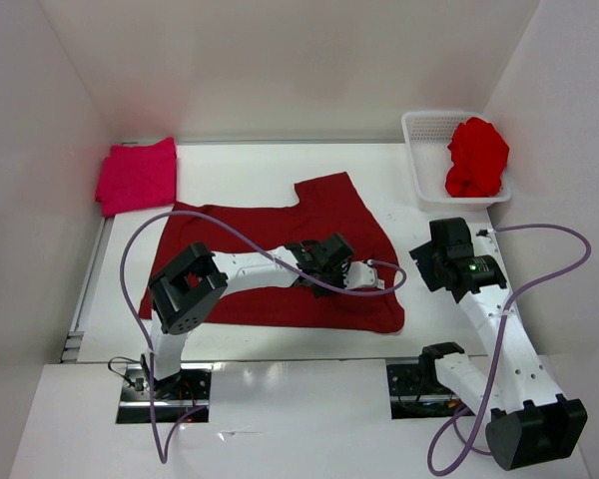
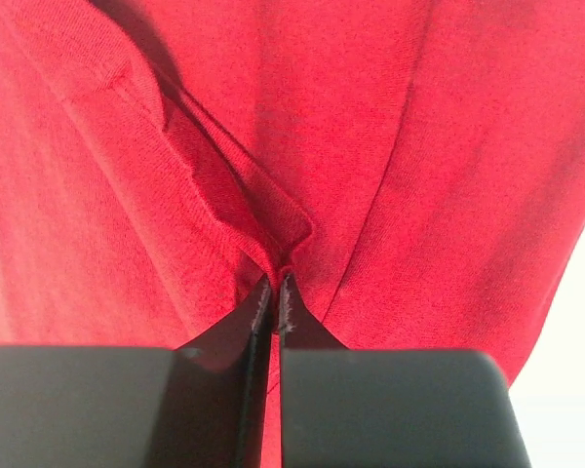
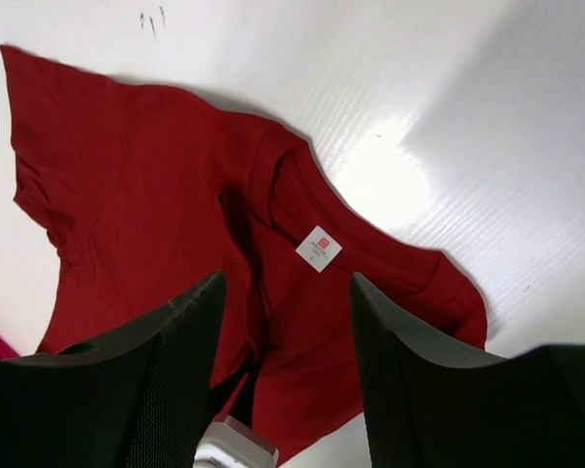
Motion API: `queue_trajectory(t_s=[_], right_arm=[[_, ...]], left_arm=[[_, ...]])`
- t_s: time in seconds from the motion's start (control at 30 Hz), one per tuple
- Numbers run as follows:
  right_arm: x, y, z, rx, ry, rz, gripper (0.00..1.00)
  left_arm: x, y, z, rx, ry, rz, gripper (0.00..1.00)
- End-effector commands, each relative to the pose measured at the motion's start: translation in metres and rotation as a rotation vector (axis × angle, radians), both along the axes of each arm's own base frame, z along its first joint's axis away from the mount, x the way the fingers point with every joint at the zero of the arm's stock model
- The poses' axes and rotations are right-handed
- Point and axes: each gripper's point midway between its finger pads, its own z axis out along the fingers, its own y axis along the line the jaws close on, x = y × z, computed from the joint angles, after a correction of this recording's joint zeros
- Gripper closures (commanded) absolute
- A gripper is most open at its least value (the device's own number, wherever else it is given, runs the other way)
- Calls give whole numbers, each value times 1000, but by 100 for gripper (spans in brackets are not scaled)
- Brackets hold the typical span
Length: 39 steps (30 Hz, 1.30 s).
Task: Fold and stack the t-shirts
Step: Fold the flattened tshirt in 1/3 of the way
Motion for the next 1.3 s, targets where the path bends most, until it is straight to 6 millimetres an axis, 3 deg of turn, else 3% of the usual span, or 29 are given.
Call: queue_trajectory(t_s=[0.0, 0.2, 0.43, 0.67, 0.8, 1.2, 1.27], right_arm=[[4, -1, 2, -9, -32, 10, 41], [6, -1, 3, -7, -41, 10, 41], [6, -1, 3, -7, -41, 10, 41], [6, -1, 3, -7, -41, 10, 41], [5, 0, 5, -5, -48, 22, 41], [7, 7, 2, -2, -45, 55, 40], [6, 9, 2, -2, -45, 64, 40]], left_arm=[[3, -2, 2, -4, 2, 38, 97], [21, 7, 13, 14, -84, 148, 100], [68, 33, 34, -115, 14, 368, 100], [65, 34, 26, -112, 69, 379, 95], [75, 41, 23, -95, 39, 422, 94], [113, 59, 36, -96, -63, 543, 77], [118, 60, 40, -104, -68, 552, 70]])
